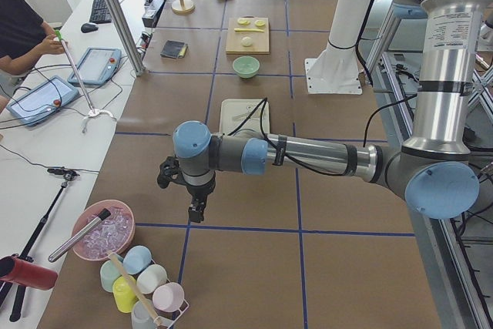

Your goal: Put spoon and bun in bowl

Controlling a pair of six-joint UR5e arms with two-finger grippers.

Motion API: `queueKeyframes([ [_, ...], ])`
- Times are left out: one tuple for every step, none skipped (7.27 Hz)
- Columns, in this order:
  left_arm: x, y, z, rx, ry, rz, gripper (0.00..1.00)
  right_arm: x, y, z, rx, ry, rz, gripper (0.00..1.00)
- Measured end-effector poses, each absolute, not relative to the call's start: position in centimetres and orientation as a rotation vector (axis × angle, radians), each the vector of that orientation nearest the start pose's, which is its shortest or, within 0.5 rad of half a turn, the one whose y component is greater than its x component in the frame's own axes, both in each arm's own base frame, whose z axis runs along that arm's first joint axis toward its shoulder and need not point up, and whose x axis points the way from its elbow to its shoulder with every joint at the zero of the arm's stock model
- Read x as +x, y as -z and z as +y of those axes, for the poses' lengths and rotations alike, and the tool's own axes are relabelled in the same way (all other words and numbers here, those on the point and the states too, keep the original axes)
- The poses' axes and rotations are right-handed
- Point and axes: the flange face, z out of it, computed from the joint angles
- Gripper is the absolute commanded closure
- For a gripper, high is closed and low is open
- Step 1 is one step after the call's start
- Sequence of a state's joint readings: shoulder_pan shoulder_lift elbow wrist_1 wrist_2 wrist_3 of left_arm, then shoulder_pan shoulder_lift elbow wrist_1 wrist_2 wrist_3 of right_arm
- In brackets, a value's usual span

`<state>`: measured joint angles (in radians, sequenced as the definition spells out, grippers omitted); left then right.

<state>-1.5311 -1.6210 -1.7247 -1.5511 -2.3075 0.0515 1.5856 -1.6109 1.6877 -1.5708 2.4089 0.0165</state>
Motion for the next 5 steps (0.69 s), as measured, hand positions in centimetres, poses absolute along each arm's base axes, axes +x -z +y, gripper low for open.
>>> queueKeyframes([
  [-2.9,-52.5,-52.3,0.221,-0.148,0.741,0.00,6.4,-61.0,-48.1,0.081,0.012,-0.839,0.00],
  [0.3,-49.1,-52.4,0.228,-0.131,0.760,0.00,6.1,-60.4,-48.6,0.089,0.022,-0.840,0.00],
  [4.9,-45.5,-52.5,0.208,-0.096,0.793,0.00,5.9,-59.7,-49.2,0.101,0.033,-0.839,0.00],
  [9.3,-42.3,-52.6,0.176,-0.053,0.831,0.00,5.8,-58.6,-50.0,0.120,0.043,-0.839,0.00],
  [13.5,-39.8,-52.3,0.141,-0.014,0.865,0.00,5.7,-57.6,-50.7,0.137,0.052,-0.841,0.00],
])
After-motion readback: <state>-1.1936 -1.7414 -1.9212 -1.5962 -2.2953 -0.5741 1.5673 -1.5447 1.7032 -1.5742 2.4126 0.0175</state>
